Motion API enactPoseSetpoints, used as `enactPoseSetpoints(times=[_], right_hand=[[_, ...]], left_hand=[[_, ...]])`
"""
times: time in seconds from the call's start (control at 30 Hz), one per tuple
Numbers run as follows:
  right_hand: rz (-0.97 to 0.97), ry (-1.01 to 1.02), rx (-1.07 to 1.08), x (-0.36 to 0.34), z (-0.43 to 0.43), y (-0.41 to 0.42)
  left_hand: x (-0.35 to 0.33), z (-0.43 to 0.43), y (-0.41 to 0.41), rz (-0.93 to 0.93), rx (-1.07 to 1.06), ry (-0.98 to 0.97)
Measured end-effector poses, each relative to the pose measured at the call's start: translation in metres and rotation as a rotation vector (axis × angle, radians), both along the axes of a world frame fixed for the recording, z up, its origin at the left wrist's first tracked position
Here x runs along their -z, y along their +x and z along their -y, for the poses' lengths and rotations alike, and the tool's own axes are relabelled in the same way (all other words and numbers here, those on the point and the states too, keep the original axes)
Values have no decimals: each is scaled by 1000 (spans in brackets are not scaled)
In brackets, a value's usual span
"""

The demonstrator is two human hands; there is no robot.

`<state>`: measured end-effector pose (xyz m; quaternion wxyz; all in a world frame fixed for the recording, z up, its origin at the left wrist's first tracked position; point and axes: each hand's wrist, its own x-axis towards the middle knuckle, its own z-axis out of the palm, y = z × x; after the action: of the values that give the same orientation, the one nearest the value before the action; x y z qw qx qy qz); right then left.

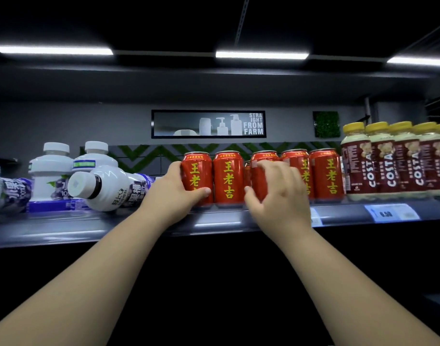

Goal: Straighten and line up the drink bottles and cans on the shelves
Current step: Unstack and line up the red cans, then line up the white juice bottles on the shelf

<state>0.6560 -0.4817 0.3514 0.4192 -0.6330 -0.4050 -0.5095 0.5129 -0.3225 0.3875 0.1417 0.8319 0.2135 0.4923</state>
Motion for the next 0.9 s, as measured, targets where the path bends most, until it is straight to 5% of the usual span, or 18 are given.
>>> enactPoseSetpoints(times=[0.37,0.73,0.9], right_hand=[[-71,-92,108,6,10,31],[-9,-341,79,8,20,29],[-31,-405,35,7,28,30]], left_hand=[[10,13,19,-26,-143,110],[31,20,9,58,-166,493],[49,29,-15,-2,-161,440]])
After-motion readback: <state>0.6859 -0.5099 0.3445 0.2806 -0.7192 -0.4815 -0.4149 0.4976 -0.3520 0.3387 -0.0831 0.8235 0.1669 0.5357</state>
